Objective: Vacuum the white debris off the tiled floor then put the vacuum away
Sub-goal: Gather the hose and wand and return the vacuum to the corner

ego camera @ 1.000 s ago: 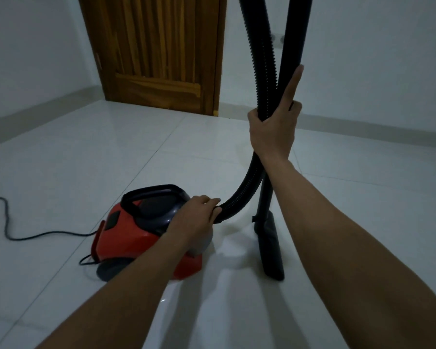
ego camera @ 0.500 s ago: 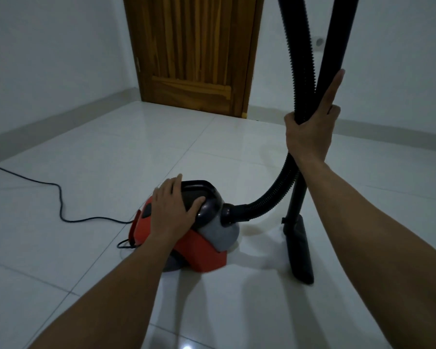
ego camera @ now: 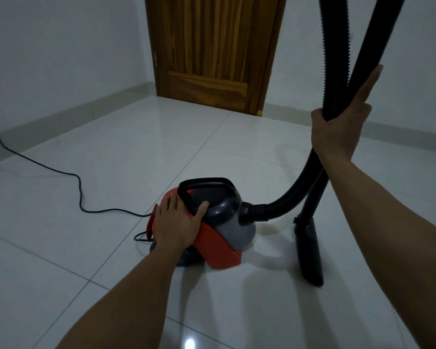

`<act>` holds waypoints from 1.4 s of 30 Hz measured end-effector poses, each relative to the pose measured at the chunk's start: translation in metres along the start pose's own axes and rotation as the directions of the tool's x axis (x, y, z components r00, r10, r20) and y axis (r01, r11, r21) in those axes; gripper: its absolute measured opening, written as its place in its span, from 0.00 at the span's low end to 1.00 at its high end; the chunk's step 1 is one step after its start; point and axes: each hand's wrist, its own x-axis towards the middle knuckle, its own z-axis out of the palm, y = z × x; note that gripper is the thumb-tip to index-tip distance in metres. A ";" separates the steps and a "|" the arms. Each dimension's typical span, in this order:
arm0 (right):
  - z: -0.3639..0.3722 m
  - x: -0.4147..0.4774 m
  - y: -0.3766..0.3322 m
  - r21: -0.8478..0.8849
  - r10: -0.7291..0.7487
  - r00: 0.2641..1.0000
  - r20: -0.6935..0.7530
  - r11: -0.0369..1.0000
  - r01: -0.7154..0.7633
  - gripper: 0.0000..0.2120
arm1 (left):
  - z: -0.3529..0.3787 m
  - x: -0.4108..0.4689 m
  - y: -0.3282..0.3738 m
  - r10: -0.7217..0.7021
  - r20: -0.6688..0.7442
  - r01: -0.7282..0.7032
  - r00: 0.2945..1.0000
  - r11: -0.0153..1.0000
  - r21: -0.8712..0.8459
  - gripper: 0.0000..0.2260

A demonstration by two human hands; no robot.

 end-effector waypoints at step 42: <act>0.003 0.000 -0.002 0.030 -0.025 0.999 0.044 0.999 0.024 0.47 | 0.002 -0.018 -0.012 -0.012 -0.057 0.016 0.998 0.997 0.076 0.53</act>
